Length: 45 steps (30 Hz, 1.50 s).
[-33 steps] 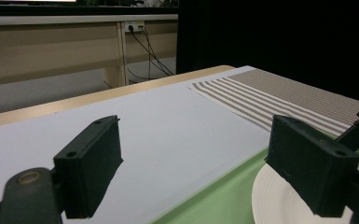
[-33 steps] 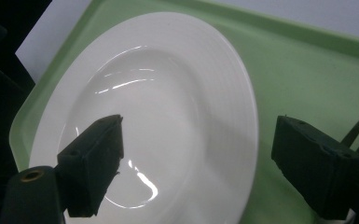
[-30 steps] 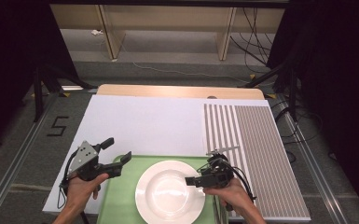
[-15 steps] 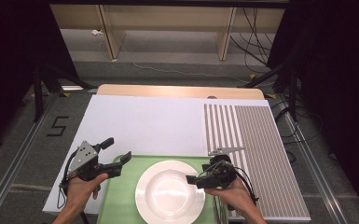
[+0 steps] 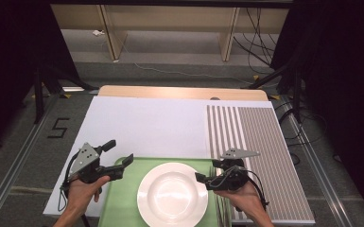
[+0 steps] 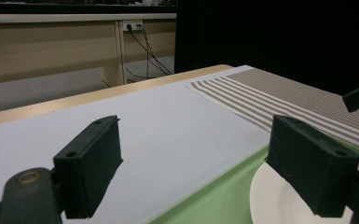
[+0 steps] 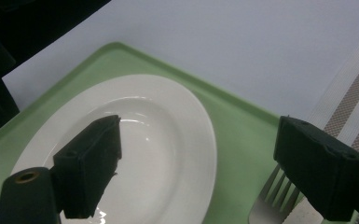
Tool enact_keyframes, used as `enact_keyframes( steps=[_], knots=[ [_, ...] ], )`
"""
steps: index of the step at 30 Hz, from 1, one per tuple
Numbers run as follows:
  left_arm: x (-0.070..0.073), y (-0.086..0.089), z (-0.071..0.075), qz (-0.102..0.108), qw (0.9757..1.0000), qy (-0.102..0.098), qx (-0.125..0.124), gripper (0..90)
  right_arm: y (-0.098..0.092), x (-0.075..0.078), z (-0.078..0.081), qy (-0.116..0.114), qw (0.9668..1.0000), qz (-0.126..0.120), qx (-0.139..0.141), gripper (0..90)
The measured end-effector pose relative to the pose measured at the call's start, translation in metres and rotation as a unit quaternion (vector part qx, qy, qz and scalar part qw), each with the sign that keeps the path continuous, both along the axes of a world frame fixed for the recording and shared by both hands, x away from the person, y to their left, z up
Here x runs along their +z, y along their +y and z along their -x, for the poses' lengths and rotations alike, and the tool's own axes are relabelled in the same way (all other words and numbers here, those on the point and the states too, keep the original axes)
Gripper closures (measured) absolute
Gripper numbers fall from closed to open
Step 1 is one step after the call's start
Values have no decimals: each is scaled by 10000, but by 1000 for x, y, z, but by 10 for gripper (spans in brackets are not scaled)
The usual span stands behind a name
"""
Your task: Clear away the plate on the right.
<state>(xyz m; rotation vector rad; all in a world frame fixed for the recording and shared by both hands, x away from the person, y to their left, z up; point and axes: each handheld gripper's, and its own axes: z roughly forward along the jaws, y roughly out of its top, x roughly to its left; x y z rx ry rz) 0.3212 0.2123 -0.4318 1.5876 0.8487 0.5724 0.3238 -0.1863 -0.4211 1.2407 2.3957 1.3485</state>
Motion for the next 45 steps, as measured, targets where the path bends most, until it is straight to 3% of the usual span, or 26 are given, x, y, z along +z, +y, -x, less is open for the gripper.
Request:
enact_keyframes(
  steps=[11, 18, 33, 34, 35, 45],
  knots=[
    [0, 0, 0, 4, 10000, -1, -14, 169, -10, 6, 3, -393, 9989, -188, -195, 158],
    [0, -1, 0, -10, 10000, 15, -70, 167, -16, 6, 4, -605, 9975, -142, -325, 157],
    [-1, -1, 1, -14, 10000, 23, -92, 166, -32, 10, 15, -832, 9948, -298, -509, 154],
    [-1, -1, 1, -15, 9999, 26, -98, 166, -32, 9, 14, -982, 9931, -344, -548, 154],
    [-1, -2, 0, -18, 9999, 32, -108, 166, -33, 10, 16, -855, 9941, -262, -615, 154],
    [-2, -3, 0, -48, 9999, 46, -133, 161, -37, 9, 18, -940, 9930, -354, -625, 151]
  ],
)
